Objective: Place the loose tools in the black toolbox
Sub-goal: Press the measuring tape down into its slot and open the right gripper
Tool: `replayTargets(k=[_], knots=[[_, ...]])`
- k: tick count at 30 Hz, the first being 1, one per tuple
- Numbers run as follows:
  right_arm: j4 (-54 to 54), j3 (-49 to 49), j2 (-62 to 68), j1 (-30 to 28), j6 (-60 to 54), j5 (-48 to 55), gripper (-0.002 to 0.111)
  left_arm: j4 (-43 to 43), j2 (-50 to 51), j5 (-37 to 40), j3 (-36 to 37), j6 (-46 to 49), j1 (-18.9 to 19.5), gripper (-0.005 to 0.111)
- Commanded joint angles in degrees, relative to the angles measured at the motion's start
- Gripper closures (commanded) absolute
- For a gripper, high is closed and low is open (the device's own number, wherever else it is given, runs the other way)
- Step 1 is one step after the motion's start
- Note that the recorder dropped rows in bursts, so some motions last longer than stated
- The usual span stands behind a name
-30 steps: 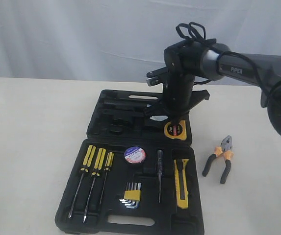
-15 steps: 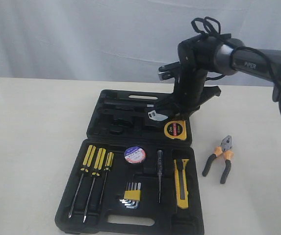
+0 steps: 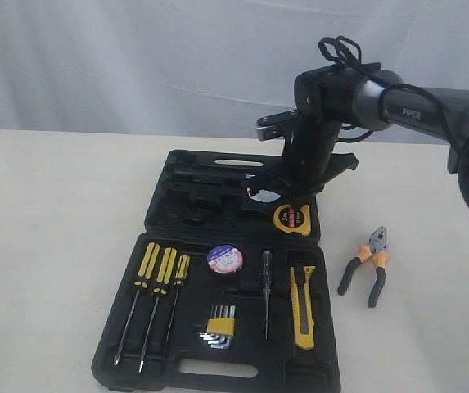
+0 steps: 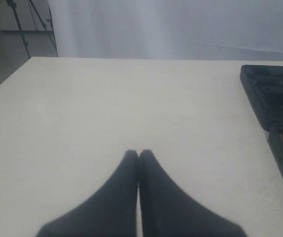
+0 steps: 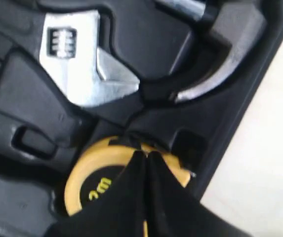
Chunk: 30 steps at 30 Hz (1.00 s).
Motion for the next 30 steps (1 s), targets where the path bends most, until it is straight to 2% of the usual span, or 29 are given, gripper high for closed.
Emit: replayTargets(k=[1,6,16,30], knots=[[-0.3,0.2,-1.8,-0.3,-0.5,2.2,0.109,0.0,-0.1,-0.3,0.1,-0.3,-0.3,0.107],[-4.0,0.2,-0.4,-0.3,0.6,2.4,0.109,0.0,-0.1,-0.3,0.1,-0.3,-0.3,0.107],[-2.8,0.2,5.6,-0.3,0.1,0.7,0.109,0.0,-0.1,-0.3,0.1,-0.3,-0.3,0.107],[1.1,0.2,-0.1,-0.3,-2.6,1.3,0.109,0.0,-0.1,-0.3,0.1,-0.3,-0.3,0.107]])
